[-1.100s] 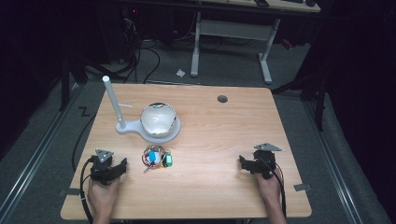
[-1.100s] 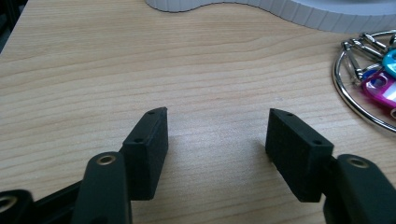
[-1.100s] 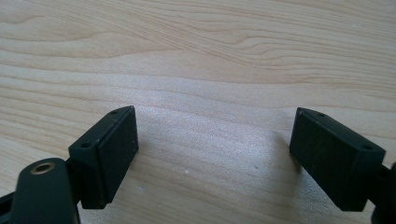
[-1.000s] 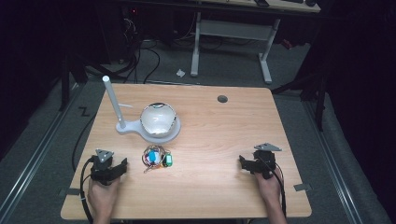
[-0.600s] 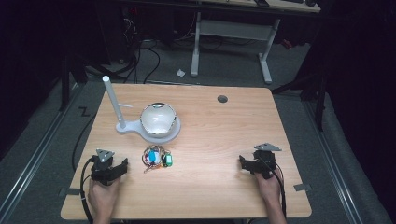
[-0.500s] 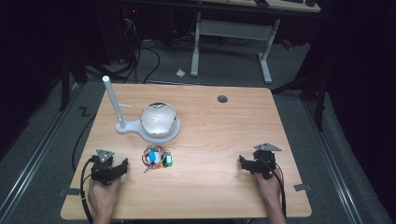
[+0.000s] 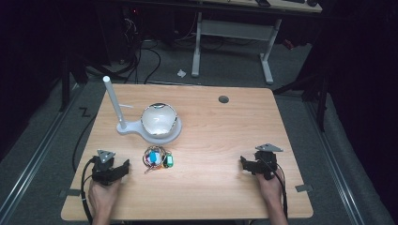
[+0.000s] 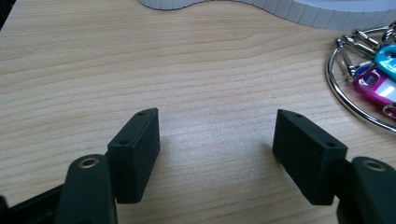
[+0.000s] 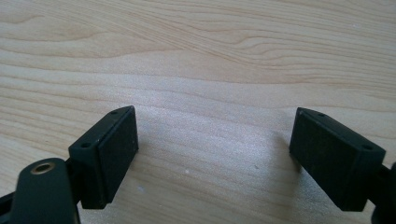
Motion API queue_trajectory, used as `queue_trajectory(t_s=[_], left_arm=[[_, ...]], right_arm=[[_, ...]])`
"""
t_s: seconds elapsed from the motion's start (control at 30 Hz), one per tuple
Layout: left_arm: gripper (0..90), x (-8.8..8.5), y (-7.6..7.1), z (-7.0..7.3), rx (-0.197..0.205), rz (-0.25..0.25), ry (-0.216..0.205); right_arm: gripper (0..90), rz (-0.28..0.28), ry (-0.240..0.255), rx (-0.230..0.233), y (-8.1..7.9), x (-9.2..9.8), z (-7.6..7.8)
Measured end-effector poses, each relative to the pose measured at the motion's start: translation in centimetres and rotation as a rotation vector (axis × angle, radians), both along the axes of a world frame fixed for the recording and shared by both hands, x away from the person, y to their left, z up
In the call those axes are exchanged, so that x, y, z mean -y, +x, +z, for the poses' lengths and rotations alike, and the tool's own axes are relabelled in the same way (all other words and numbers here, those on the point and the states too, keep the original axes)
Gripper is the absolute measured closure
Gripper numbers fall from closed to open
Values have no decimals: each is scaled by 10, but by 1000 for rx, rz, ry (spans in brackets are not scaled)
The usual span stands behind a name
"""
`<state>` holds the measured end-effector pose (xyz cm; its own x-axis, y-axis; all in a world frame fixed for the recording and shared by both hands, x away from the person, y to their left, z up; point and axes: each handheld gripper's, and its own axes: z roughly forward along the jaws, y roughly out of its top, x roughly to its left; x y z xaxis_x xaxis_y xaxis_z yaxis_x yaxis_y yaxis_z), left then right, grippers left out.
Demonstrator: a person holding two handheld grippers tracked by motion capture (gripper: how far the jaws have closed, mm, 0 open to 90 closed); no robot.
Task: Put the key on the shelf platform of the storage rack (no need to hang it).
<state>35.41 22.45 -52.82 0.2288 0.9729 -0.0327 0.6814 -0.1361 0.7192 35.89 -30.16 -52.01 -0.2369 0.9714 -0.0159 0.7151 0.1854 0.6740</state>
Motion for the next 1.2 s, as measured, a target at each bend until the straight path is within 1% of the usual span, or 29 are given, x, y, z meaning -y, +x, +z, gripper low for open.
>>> queue_trajectory(t_s=[0.33,0.5,0.67,0.87,1.03,1.2], left_arm=[[324,0,0,0,-1,2,3],[300,0,0,0,-4,-1,5],[291,0,-2,3,-2,-6,-5],[284,2,-2,10,5,-30,-15],[279,8,-3,17,7,-54,-21],[279,13,-3,23,18,-74,-31]], right_arm=[[156,0,0,0,0,0,0],[156,0,0,0,0,0,0],[156,0,0,0,0,0,0],[156,0,0,0,0,0,0],[156,0,0,0,0,0,0],[156,0,0,0,0,0,0]])
